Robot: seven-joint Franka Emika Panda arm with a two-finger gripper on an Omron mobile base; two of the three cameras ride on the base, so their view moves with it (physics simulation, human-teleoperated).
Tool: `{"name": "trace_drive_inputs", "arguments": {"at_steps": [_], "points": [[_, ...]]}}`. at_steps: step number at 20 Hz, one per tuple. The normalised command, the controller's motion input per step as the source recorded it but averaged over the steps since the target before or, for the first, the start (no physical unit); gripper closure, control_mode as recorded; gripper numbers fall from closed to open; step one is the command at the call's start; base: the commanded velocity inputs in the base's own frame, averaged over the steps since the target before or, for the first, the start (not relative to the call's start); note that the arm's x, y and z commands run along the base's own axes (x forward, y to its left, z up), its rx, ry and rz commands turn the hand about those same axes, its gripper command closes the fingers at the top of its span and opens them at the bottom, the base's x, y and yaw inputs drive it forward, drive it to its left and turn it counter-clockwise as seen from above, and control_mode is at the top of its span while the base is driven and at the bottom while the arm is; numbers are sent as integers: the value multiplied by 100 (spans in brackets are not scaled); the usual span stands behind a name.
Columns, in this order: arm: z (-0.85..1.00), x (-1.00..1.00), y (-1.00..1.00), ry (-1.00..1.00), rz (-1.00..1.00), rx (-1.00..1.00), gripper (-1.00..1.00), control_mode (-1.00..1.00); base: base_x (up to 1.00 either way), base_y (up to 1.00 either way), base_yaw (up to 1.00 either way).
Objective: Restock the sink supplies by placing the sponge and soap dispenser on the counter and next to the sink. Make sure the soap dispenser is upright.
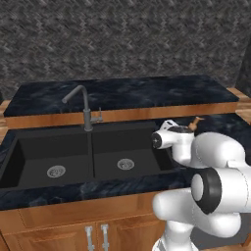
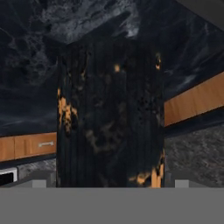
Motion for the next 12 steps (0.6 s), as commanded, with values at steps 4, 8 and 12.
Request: {"name": "trace_drive_inputs", "arguments": {"at_steps": [4,8,12], "points": [[-27,24,7,0,0,-6,100,-100,0,0,0],[-33,8,0,0,0,-8,100,-100,0,0,0],[-30,0,0,0,0,-6,100,-100,0,0,0]]}}
